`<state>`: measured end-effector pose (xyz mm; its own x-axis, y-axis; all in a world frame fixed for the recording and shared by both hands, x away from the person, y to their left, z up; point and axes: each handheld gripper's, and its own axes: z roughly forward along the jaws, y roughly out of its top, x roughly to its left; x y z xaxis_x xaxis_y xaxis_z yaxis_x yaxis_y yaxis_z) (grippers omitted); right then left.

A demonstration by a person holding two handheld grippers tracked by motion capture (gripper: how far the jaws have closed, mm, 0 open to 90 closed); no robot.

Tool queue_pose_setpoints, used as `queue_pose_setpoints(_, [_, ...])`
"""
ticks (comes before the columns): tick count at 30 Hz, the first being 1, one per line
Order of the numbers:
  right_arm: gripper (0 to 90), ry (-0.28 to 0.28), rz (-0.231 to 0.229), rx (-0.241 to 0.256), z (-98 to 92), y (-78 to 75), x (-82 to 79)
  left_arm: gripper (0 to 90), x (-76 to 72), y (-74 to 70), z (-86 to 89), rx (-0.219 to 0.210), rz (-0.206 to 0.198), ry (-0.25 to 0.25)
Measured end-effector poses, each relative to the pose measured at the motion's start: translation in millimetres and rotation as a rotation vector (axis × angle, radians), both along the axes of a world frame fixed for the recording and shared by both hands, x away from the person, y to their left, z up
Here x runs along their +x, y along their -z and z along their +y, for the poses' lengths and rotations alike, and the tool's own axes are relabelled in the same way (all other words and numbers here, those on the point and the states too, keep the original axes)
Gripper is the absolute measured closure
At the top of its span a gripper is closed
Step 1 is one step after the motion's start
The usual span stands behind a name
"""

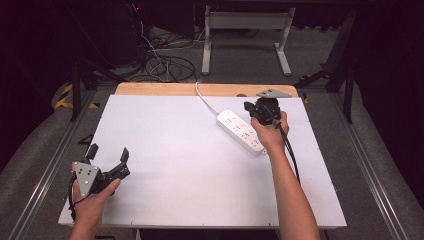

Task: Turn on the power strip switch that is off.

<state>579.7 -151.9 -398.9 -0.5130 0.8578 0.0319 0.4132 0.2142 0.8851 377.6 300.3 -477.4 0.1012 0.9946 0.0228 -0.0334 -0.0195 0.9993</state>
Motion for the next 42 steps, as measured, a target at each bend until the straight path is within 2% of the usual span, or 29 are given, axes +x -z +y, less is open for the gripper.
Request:
queue_pose_setpoints(6, [90.0, 0.004, 0.058, -0.049, 10.4, 23.3, 14.5, 7.8, 1.1, 0.6, -1.1, 0.005, 0.004, 0.003])
queue_pose_setpoints(15, [90.0, 0.009, 0.090, -0.087, 21.8, 49.4, 31.8, 7.8, 2.0, 1.1, -1.8, 0.012, 0.006, 0.006])
queue_pose_setpoints(21, [90.0, 0.009, 0.095, -0.114, 21.9, 54.3, 39.1, 7.8, 2.6, 1.4, -2.4, 0.012, 0.007, 0.011])
queue_pose_setpoints(26, [90.0, -0.021, 0.086, -0.125, 23.2, 49.7, 40.7, 7.9, 3.8, 1.4, -4.3, 0.017, 0.006, 0.016])
queue_pose_setpoints(31, [90.0, -0.039, 0.095, -0.119, 25.6, 57.0, 43.8, 8.0, 4.1, 1.3, -6.0, 0.021, 0.008, 0.022])
queue_pose_setpoints(35, [90.0, -0.035, 0.092, -0.067, 24.8, 60.0, 45.5, 8.0, 3.8, 1.9, -5.2, 0.021, 0.011, 0.022])
queue_pose_setpoints(42, [90.0, -0.050, 0.107, -0.096, 22.9, 60.8, 46.8, 8.0, 3.0, 1.8, -4.6, 0.016, 0.007, 0.017])
